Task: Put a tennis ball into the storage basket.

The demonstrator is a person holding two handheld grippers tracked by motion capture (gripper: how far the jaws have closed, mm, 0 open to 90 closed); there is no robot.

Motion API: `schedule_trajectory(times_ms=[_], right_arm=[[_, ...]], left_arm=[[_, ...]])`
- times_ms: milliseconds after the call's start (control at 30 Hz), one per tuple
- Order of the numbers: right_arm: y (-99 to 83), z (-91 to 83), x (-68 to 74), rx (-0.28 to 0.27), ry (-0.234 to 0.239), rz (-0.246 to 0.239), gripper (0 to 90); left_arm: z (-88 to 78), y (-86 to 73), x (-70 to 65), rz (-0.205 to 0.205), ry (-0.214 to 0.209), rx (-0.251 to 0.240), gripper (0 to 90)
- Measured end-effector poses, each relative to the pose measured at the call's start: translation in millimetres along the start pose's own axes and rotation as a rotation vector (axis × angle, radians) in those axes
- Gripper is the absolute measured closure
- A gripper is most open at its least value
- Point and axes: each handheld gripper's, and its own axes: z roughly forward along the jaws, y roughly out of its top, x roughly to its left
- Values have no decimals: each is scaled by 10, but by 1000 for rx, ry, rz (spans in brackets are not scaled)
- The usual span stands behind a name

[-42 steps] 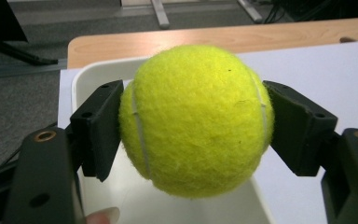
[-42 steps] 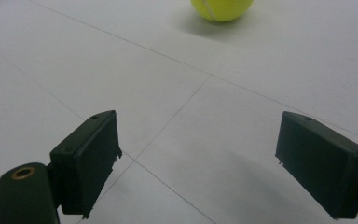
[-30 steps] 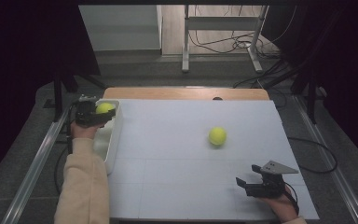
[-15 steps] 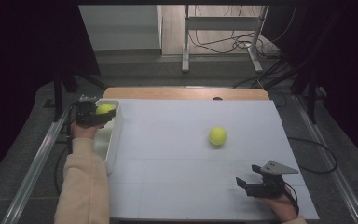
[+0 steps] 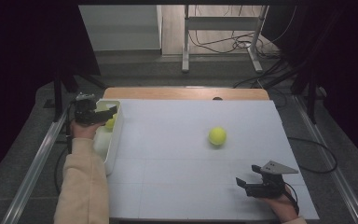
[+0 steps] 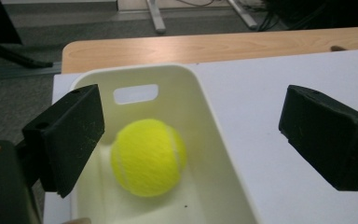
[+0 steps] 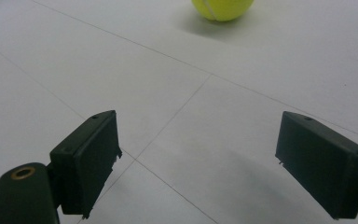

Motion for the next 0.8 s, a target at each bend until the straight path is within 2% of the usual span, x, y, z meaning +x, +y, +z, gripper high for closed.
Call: schedule_trajectory(times_ms=[100,400,567,800], right_arm=[[0,0,1,0,1,-1,139],[8,16,-2,-3,8,1,138],[21,33,-4,-4,10,5,138],[50,62,-2,-5,13,0,138]], left_arm=[[-30,14,-23,4,-34,-25,76],[-70,37,-102,48,-72,-34,75],[-99,40,-143,59,-89,-34,73],[-174,30,-217,55,-140,-61,74]])
